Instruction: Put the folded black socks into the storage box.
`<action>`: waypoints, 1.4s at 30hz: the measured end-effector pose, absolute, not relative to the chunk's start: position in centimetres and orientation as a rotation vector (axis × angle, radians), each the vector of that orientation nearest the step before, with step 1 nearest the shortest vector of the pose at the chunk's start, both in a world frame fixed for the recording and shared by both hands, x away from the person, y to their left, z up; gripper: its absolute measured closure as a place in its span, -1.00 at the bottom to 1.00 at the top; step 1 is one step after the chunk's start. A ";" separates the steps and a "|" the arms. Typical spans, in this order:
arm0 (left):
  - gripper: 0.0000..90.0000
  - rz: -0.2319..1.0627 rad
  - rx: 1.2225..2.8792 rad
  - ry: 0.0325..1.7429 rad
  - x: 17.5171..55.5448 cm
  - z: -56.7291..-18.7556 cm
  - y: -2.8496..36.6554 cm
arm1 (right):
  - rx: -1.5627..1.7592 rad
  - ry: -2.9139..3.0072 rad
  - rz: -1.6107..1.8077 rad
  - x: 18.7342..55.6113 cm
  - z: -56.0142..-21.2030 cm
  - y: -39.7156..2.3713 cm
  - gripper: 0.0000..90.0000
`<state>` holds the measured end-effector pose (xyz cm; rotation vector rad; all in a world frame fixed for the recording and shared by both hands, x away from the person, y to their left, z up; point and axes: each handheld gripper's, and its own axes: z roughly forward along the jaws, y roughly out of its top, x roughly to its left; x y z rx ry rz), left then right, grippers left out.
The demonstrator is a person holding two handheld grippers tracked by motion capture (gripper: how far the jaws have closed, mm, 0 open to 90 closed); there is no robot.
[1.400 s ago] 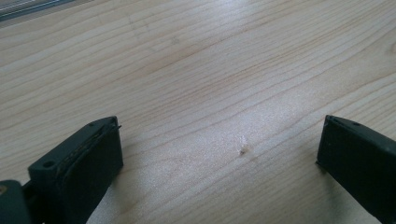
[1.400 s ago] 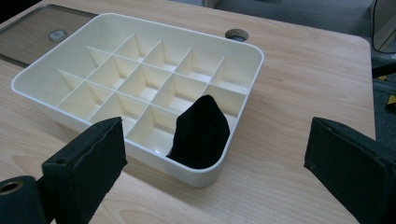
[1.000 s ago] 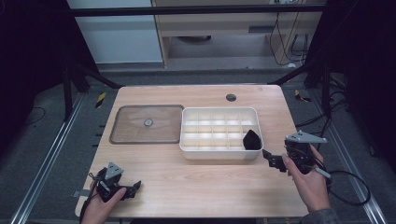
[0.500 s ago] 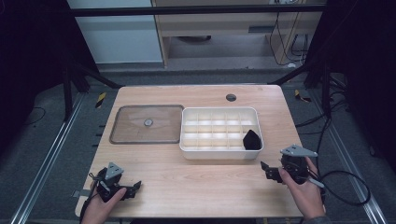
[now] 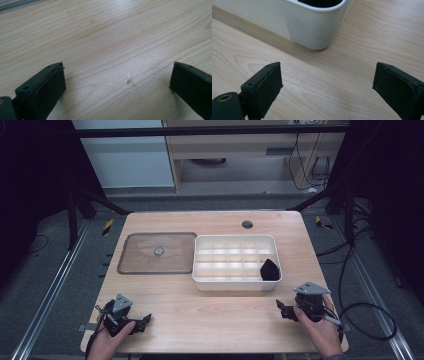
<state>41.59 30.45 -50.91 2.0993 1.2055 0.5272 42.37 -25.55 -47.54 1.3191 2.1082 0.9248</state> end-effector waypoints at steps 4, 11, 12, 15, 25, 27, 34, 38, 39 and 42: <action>-1.00 0.527 2.100 1.205 41.6 -50.9 30.4 | 1.312 2.121 0.929 42.4 -48.1 -25.3 -0.80; -1.00 0.528 2.101 1.203 41.6 -50.9 30.4 | 1.324 2.139 0.973 42.3 -49.2 -24.8 -0.80; -1.00 0.528 2.100 1.204 41.6 -50.9 30.4 | 1.328 2.144 0.971 42.3 -49.3 -24.7 -0.80; -1.00 0.528 2.101 1.203 41.6 -50.9 30.4 | 1.328 2.155 0.976 42.2 -49.7 -24.4 -0.80; -1.00 0.527 2.101 1.202 41.6 -50.9 30.4 | 1.317 2.177 0.997 42.0 -50.6 -23.5 -0.81; -1.00 0.526 2.103 1.201 41.6 -50.9 30.4 | 1.317 2.180 0.999 42.0 -50.8 -23.2 -0.81; -1.00 0.526 2.101 1.202 41.6 -50.9 30.4 | 1.324 2.180 1.007 42.2 -51.2 -22.6 -0.82; -1.00 0.525 2.101 1.201 41.6 -50.9 30.4 | 1.328 2.179 1.002 42.5 -51.2 -22.3 -0.83; -1.00 0.526 2.104 1.201 41.6 -50.9 30.4 | 1.333 2.179 1.004 42.6 -51.2 -22.3 -0.83; -1.00 0.524 2.104 1.201 41.6 -50.9 30.4 | 1.339 2.175 1.000 42.7 -51.2 -22.0 -0.84</action>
